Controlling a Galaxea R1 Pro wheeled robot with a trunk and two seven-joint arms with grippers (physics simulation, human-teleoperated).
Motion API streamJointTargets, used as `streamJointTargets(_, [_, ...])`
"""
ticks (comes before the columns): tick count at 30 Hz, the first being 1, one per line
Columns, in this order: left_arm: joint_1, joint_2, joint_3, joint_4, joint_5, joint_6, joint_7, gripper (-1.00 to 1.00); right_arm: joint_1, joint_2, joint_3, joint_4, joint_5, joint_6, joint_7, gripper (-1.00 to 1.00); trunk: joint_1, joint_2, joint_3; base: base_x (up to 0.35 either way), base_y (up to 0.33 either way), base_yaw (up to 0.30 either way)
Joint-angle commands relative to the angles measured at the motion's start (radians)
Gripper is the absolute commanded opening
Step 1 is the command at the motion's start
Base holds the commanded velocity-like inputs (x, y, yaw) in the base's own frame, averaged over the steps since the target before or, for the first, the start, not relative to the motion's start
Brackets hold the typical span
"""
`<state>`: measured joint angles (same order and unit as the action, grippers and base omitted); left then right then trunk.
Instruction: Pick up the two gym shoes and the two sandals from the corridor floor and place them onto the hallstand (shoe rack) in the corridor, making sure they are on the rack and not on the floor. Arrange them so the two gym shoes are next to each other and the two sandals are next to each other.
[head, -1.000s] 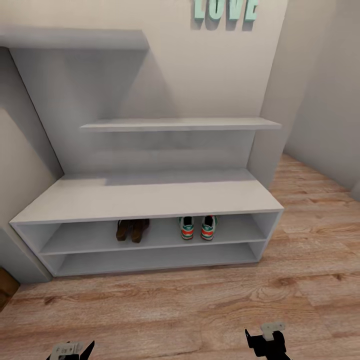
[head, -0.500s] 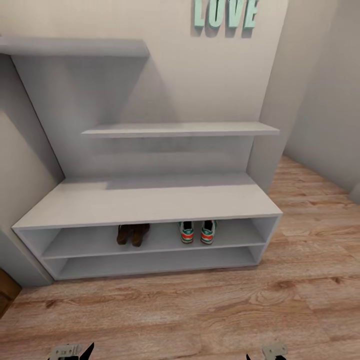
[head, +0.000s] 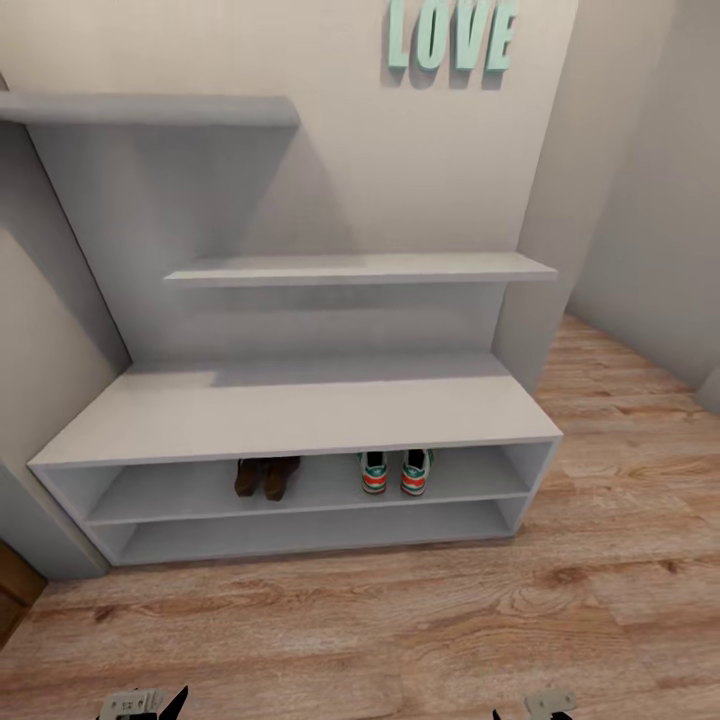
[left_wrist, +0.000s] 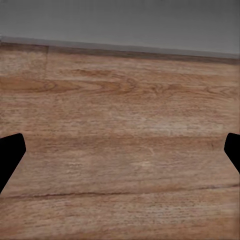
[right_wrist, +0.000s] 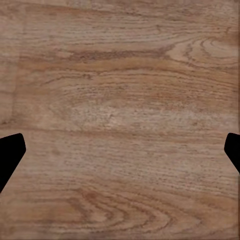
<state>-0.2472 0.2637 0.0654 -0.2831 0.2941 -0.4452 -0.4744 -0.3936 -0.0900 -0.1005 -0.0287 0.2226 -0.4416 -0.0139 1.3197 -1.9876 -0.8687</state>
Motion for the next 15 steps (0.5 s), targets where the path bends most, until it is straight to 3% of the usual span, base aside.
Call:
streamJointTargets(1, [0.0, -0.001, 0.007, 0.001, 0.004, 0.001, -0.01, 1.0, -0.001, 0.0, -0.008, 0.001, 0.011, -0.004, -0.001, 1.0, 0.0, 0.0, -0.001, 0.0, 0.0, 0.0])
streamJointTargets(15, [-0.001, 0.0, 0.007, 0.001, 0.004, 0.002, -0.011, 1.0, -0.001, 0.0, -0.008, 0.001, 0.011, -0.003, -0.001, 1.0, 0.0, 0.0, -0.001, 0.0, 0.0, 0.0])
